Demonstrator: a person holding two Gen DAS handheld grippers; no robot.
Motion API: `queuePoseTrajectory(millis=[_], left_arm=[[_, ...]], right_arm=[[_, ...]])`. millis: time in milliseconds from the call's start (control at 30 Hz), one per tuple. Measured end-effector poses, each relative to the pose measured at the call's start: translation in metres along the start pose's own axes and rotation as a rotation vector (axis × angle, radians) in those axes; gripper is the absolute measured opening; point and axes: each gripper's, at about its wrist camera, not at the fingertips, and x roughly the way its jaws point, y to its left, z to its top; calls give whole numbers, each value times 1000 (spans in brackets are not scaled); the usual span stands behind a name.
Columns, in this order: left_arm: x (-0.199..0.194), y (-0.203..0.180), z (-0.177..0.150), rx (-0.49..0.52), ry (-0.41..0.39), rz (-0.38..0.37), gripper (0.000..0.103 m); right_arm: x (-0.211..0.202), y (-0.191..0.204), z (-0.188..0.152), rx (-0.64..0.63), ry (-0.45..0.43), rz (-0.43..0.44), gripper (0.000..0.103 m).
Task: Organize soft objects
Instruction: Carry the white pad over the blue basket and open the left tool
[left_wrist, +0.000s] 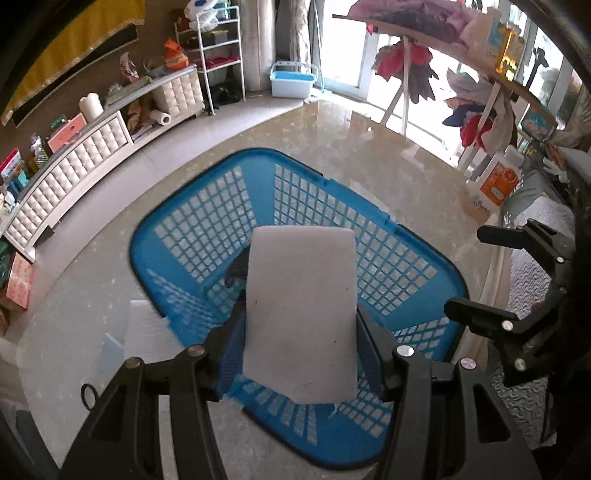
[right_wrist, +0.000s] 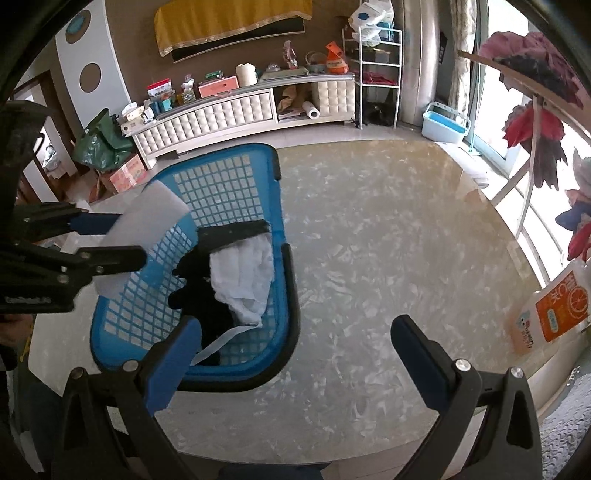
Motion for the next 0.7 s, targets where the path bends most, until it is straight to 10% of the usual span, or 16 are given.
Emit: queuePoseTrajectory(millis=[700], left_arm=[[69,-13,17,31,134,6,53]], right_arm=[[13,-11,-5,60,18,37,103]])
